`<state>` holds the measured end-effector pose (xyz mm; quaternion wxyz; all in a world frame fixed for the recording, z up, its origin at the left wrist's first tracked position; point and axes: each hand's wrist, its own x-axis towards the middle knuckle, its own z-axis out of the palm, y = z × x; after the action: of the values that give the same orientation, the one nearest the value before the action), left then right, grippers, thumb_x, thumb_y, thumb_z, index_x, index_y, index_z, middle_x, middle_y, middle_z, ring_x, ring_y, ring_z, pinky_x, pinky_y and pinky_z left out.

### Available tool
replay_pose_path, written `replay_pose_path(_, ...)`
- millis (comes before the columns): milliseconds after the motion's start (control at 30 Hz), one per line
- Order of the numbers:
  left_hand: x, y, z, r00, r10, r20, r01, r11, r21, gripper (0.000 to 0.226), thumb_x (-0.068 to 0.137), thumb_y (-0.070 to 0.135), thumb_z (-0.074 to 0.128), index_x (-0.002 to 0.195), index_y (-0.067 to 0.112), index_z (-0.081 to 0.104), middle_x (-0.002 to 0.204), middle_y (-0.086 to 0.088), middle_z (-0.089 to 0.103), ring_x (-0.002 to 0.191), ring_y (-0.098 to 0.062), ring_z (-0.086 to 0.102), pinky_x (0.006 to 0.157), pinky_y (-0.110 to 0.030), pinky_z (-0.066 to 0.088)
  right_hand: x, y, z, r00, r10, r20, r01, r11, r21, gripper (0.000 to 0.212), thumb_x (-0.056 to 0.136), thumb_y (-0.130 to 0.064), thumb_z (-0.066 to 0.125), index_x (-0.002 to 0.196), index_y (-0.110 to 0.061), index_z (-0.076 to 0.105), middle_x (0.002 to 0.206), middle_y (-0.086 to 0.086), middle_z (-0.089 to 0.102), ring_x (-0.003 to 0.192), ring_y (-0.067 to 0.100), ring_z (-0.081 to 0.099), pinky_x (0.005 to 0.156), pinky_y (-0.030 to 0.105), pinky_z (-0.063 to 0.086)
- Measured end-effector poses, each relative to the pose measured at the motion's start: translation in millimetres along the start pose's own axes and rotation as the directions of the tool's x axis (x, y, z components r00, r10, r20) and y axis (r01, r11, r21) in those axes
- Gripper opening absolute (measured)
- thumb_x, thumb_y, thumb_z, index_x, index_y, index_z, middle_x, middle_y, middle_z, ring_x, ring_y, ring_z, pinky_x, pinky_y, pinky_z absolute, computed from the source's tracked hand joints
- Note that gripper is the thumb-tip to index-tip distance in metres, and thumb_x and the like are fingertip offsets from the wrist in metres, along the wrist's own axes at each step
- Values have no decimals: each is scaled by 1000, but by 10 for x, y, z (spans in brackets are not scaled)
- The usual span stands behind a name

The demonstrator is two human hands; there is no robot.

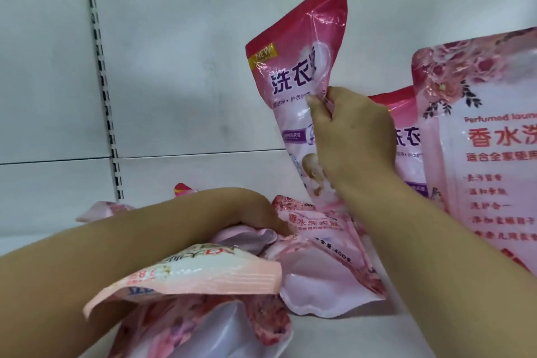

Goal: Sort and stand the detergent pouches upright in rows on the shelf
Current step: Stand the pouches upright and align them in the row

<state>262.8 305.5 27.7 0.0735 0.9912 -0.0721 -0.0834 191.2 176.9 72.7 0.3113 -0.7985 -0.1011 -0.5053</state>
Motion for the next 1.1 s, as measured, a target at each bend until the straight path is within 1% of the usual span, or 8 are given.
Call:
replay_pose_path(100,-124,-51,11,983,113,-144,-151,946,-288,35,90,39,53,65,16,48,60,5,55,65,-9,53,65,-17,38,-22,-19,-18,998,-40,-38,41,998,38,31,98,-33,39,91,-13,62,59,-6,39,56,18,36,45,19,21)
replay_pose_path(233,-291,-14,-139,926,181,-332,-375,558,-741,25,93,23,52,71,12,55,53,3,58,44,-4,51,48,-14,38,0,-51,-28,951,-134,-280,176,976,131,29,95,-31,48,77,-14,64,48,-15,30,44,4,30,42,18,18)
replay_pose_path(467,-622,10,-689,731,-129,-670,-677,-10,-736,21,97,18,42,88,9,58,65,-7,70,54,-18,67,48,-28,54,82,-71,-72,824,-207,-527,352,916,192,23,90,-23,55,77,-9,67,55,-13,42,44,-9,32,48,0,31)
replay_pose_path(533,-718,-126,-797,617,-280,-735,-768,-12,-640,19,96,21,46,82,13,56,65,-3,68,52,-16,65,48,-29,55,75,-73,-34,852,-169,-495,345,893,289,18,90,-25,54,74,-20,59,53,-20,38,43,-7,40,47,2,31)
replay_pose_path(667,-906,-409,-814,279,-470,-838,-801,368,-473,31,94,32,48,66,23,40,53,7,44,42,-8,41,41,-19,37,16,-32,167,960,-73,-270,173,914,367,24,93,-31,51,70,-21,51,52,-13,38,47,2,39,46,12,30)
replay_pose_path(767,-943,-548,-631,164,-439,-883,-720,559,-411,26,94,36,46,72,23,41,65,4,40,54,-9,37,48,-21,34,-70,103,378,992,54,-116,-1,909,418,23,93,-27,49,74,-17,58,69,-8,45,59,2,40,50,10,32)
replay_pose_path(933,-769,-591,-449,291,-392,-873,-595,641,-486,29,94,36,46,90,8,51,70,3,49,58,-8,44,43,-10,32,-222,305,775,968,246,52,-245,877,414,36,92,-32,51,59,-17,44,75,0,45,69,20,47,66,28,34)
replay_pose_path(1100,-827,-565,-442,560,-406,-722,-644,334,-688,20,93,30,51,84,13,56,64,-1,56,31,1,50,31,-11,34,-256,320,810,894,391,218,-447,757,476,30,90,-36,55,65,-20,54,62,-4,53,70,22,57,68,28,43)
